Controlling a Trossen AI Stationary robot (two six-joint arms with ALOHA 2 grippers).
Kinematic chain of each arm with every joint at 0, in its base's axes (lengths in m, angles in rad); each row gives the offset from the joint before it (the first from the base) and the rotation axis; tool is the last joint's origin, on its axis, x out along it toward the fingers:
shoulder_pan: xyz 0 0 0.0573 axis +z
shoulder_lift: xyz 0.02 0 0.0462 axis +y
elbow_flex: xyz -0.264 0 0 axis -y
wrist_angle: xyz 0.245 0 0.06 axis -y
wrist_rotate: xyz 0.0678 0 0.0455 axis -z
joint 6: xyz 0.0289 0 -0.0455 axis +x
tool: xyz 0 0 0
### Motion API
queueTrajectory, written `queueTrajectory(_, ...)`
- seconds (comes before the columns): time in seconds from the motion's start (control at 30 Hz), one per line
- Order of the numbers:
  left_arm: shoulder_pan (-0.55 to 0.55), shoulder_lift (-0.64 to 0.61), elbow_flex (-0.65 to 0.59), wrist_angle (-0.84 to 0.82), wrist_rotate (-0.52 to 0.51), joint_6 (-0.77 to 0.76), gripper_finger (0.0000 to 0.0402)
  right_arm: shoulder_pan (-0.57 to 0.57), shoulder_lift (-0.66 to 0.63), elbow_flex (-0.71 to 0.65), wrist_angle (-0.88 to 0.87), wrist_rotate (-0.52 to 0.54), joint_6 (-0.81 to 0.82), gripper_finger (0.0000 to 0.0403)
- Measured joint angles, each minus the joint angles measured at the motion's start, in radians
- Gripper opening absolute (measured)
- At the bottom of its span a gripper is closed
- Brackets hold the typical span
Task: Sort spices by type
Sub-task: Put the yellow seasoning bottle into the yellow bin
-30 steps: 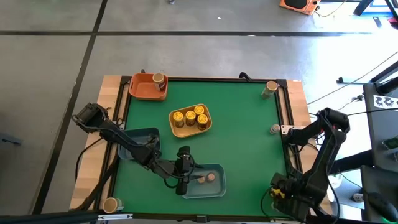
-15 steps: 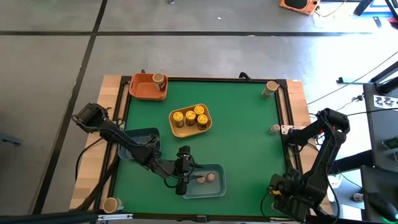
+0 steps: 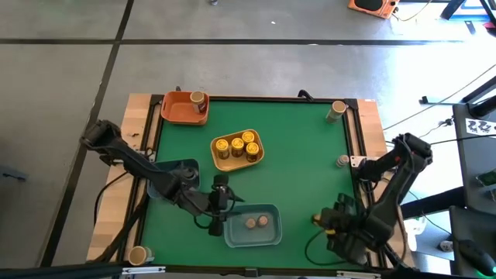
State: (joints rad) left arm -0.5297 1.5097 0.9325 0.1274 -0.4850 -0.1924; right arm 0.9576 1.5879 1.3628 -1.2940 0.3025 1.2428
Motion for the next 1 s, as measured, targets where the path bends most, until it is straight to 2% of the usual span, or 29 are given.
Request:
queueTrajectory(0.2,-0.002,-0.122,0.0,-0.239,-0.067,-0.073,0.0169,-0.157,0.0,0.111,-0.041,0.155,-0.268,0.0237)
queueTrajectory(0.37,-0.002,-0.205,-0.033,-0.335,-0.1,-0.108,0.0169,-0.308,-0.001,0.148,-0.004,0.205,-0.493,0.024)
queueTrajectory(0.53,-0.005,-0.253,-0.112,-0.354,-0.1,-0.175,0.0169,-0.462,-0.001,0.15,0.075,0.206,-0.696,0.0238)
queueTrajectory(0.7,-0.011,-0.256,-0.189,-0.352,-0.1,-0.313,0.0169,-0.593,-0.001,0.15,0.217,0.2,-0.898,0.0238)
queueTrajectory(0.87,-0.021,-0.256,-0.241,-0.348,-0.1,-0.406,0.0169,-0.687,0.011,0.15,0.42,0.133,-1.115,0.0239)
queueTrajectory(1.0,-0.022,-0.256,-0.266,-0.347,-0.1,-0.461,0.0169,-0.737,0.044,0.151,0.537,0.093,-1.205,0.0239)
